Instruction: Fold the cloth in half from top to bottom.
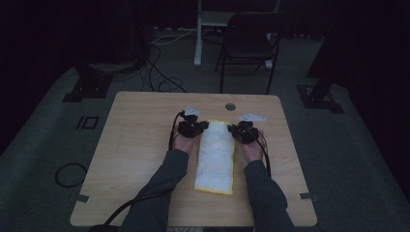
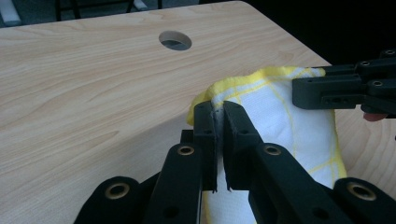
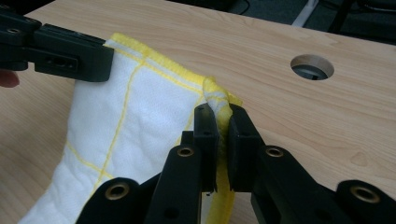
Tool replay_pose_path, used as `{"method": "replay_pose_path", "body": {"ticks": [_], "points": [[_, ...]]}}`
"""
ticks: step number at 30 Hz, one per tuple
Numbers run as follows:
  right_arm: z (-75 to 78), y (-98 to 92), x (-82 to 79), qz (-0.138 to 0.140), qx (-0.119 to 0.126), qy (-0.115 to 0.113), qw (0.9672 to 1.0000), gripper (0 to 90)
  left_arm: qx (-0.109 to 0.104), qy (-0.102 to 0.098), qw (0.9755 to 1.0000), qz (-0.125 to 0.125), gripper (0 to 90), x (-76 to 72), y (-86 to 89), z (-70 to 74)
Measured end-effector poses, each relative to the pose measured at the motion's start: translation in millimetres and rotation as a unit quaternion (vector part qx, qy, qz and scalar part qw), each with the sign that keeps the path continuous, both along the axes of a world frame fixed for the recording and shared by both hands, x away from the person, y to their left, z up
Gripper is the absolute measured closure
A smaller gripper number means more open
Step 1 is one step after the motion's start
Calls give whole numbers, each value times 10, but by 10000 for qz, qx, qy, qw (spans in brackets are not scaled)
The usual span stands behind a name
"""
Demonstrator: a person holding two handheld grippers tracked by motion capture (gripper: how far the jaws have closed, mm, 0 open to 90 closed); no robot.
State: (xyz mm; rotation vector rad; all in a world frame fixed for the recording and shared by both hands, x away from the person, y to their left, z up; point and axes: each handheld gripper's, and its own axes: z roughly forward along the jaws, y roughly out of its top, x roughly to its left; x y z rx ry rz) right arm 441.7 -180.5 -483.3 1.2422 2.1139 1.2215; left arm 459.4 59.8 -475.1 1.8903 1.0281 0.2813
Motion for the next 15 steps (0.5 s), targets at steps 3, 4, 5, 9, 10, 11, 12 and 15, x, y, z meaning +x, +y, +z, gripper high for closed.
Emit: {"method": "replay_pose_path", "body": {"ticks": [3, 4, 5, 9, 10, 11, 12, 15], "points": [[30, 2, -32, 21, 31, -45, 10000, 846, -41, -22, 10000, -9, 857, -25, 21, 22], [41, 3, -42, 29, 31, -66, 10000, 846, -34, -30, 10000, -15, 857, -35, 28, 33], [53, 6, -51, 39, 36, -83, 10000, 846, -36, -41, 10000, -30, 857, -43, 33, 44], [96, 10, -93, 77, 29, -144, 9999, 846, -67, -94, 9999, -74, 857, -88, 55, 91], [107, 10, -106, 94, 16, -163, 9998, 846, -83, -98, 9999, -86, 857, -104, 61, 103], [116, 12, -120, 107, 10, -183, 9998, 846, -98, -113, 9998, -100, 856, -120, 66, 111], [125, 11, -133, 124, 4, -200, 9997, 846, -82, -133, 9998, -119, 857, -136, 69, 119], [145, 8, -185, 180, -9, -258, 9995, 846, -91, -168, 9997, -162, 857, -183, 84, 142]]}}
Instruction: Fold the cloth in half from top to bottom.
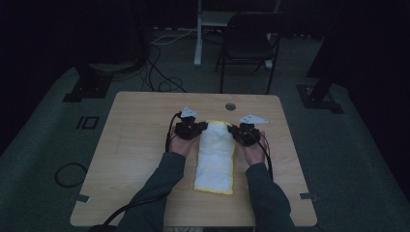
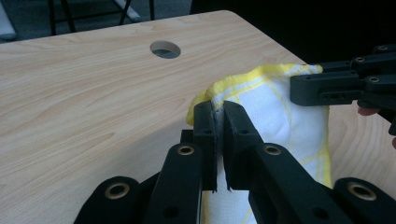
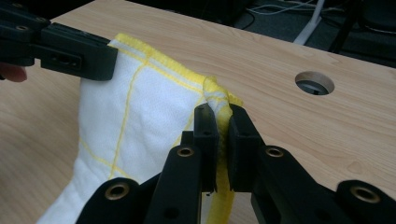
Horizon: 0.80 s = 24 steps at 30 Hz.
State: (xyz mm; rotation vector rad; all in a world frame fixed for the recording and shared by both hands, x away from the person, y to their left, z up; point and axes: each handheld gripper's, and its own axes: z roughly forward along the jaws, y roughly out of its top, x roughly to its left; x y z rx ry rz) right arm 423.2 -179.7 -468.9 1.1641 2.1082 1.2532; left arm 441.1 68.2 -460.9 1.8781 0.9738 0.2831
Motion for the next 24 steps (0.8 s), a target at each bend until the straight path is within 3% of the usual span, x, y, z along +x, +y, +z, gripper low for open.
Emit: {"method": "replay_pose_path", "body": {"ticks": [24], "points": [[122, 2, -395, 223, -60, -240, 9994, 846, -109, -241, 9995, -186, 856, -331, 69, 95]]}}
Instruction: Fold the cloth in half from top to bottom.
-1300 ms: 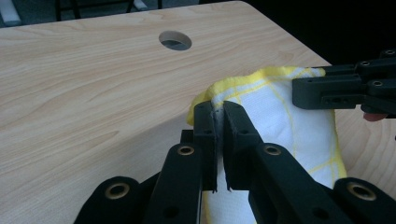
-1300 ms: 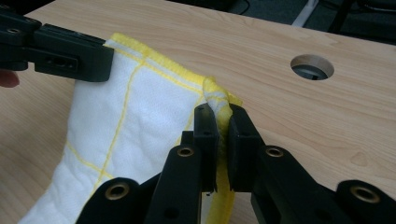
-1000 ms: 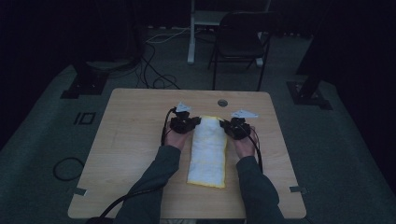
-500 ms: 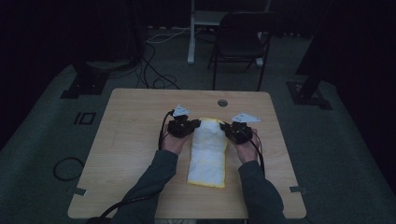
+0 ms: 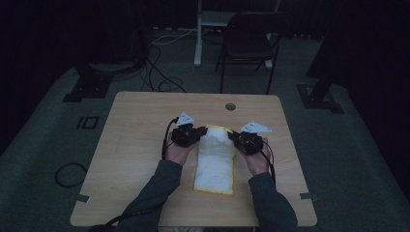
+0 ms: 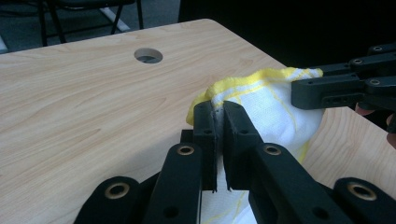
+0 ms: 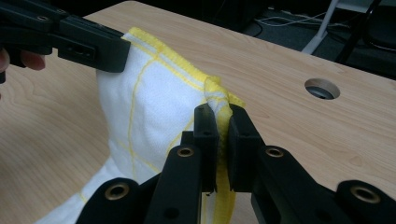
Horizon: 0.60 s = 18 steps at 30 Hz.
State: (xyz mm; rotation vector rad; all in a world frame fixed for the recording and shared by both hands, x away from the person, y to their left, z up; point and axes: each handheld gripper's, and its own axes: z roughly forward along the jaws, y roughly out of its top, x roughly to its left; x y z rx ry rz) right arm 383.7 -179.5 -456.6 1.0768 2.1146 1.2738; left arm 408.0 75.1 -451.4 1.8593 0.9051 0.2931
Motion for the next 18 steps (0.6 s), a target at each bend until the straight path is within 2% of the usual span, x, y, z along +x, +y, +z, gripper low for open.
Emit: {"method": "replay_pose_path", "body": {"ticks": [18], "points": [[5, 12, -202, 99, 158, -32, 9998, 846, -128, 22, 9999, -45, 856, -195, 74, -14]]}}
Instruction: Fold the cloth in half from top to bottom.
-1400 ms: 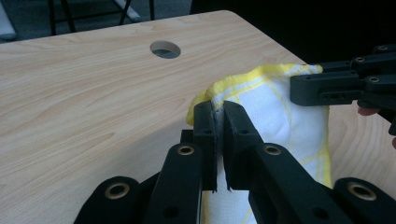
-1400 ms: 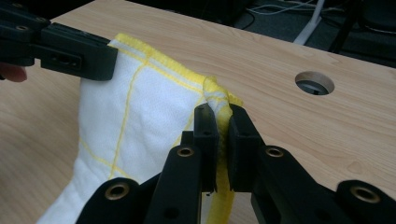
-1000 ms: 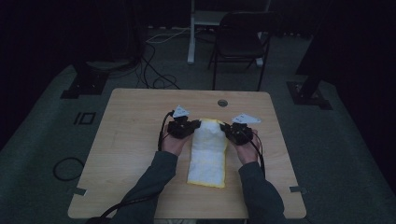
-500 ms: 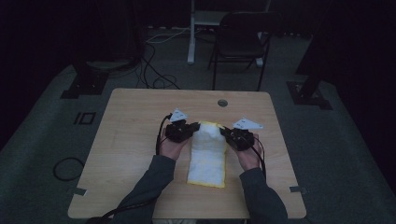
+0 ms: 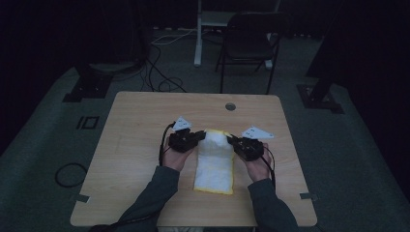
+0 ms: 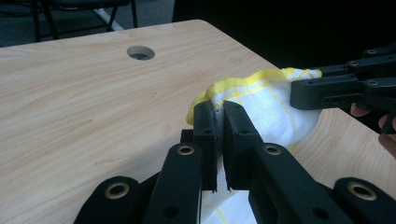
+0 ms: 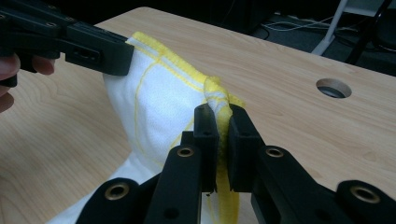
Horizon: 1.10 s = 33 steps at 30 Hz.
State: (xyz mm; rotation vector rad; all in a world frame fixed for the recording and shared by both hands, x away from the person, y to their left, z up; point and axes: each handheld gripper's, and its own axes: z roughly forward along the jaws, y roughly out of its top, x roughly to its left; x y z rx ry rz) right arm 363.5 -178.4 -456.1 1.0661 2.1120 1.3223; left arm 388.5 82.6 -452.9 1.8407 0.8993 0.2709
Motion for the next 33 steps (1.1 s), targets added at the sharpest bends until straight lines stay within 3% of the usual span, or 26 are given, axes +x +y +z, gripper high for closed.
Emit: {"method": "replay_pose_path", "body": {"ticks": [17, 33], "points": [[-179, 21, -127, 61, 18, 158, 9999, 845, 92, 95, 9999, -40, 855, -130, 26, -159], [-347, 39, -247, 179, 10, 354, 9992, 843, 1, 231, 9997, -97, 849, -306, 77, -318]]}}
